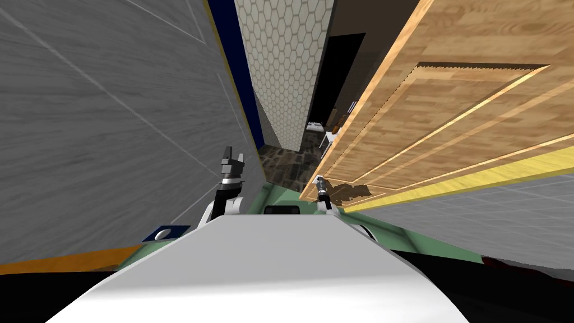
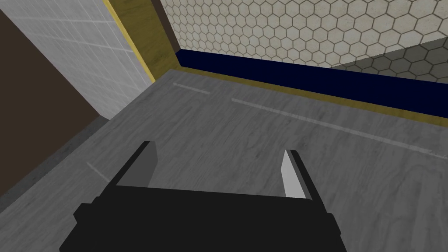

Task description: Pull the door open

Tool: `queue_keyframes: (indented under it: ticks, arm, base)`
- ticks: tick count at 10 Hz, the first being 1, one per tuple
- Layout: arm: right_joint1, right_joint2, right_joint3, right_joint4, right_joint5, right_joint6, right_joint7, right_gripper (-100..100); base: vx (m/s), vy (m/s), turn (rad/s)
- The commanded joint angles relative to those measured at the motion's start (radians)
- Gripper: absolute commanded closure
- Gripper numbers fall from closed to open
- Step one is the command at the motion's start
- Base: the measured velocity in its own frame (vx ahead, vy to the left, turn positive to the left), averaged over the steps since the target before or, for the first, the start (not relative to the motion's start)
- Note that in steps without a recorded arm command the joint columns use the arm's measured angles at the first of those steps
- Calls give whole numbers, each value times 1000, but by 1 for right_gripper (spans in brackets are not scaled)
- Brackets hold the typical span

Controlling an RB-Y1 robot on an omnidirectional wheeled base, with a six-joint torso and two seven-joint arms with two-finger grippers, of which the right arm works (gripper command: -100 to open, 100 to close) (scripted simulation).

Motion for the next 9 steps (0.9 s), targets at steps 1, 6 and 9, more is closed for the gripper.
queue_keyframes:
  ticks: [1,6,9]
  arm:
    - [9,-10,18,-6,11,-10,-24,100]
    - [28,-31,56,-12,33,-27,-68,100]
    - [42,-52,87,-18,53,-50,-104,100]
  base:
    - [-217,-90,151]
    - [-174,-37,90]
    - [-218,-49,100]
